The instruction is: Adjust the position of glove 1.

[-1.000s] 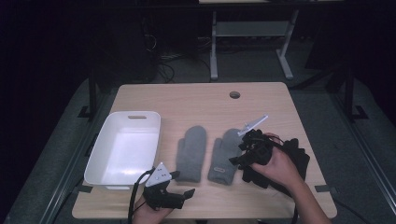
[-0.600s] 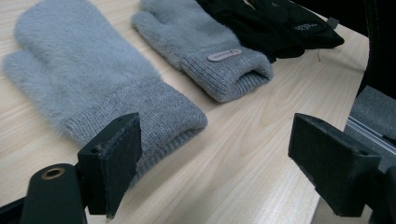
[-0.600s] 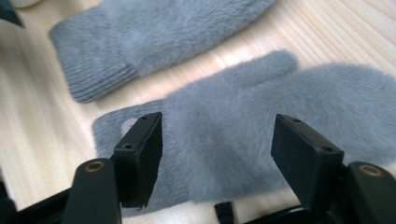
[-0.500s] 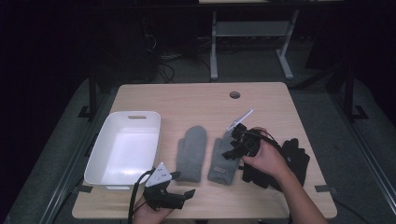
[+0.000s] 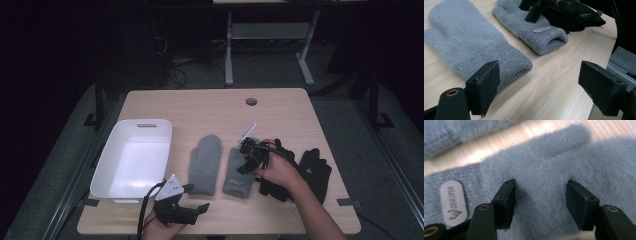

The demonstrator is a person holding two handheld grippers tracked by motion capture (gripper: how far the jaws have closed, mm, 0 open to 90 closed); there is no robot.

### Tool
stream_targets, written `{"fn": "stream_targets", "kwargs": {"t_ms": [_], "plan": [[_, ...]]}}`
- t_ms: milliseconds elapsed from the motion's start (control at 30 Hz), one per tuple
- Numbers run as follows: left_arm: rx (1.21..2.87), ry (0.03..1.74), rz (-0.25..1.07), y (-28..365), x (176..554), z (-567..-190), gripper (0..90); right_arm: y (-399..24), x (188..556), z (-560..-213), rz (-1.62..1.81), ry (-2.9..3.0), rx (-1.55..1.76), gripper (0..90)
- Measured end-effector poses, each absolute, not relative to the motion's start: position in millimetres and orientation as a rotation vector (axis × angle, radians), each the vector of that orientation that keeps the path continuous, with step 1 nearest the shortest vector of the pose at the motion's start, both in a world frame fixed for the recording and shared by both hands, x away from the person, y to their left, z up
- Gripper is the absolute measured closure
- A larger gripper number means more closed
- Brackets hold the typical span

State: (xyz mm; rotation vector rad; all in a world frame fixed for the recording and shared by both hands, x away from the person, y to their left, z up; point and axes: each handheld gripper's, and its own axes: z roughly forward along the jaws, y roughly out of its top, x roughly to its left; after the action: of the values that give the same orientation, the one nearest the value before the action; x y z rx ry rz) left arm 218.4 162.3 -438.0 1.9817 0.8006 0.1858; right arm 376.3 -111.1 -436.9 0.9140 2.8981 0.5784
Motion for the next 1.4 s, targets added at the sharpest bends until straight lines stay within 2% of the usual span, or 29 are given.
{"fn": "stream_targets", "kwargs": {"t_ms": [267, 500, 733, 1200, 1400], "plan": [[1.983, 0.799, 0.192, 160, 218, -438, 17.4, -104, 372, -438, 0.501, 2.876, 0.899, 52.5], [1.982, 0.799, 0.193, 161, 218, -439, 17.4, -99, 370, -436, 0.457, 2.891, 0.901, 71.8], [1.974, 0.799, 0.191, 161, 217, -438, 17.4, -105, 373, -433, 0.519, 2.91, 0.949, 80.4], [1.953, 0.803, 0.202, 165, 216, -434, 17.4, -111, 366, -419, 0.584, 2.91, 0.953, 82.7], [1.934, 0.818, 0.206, 168, 215, -433, 17.4, -112, 359, -398, 0.644, 2.892, 0.92, 83.1]]}}
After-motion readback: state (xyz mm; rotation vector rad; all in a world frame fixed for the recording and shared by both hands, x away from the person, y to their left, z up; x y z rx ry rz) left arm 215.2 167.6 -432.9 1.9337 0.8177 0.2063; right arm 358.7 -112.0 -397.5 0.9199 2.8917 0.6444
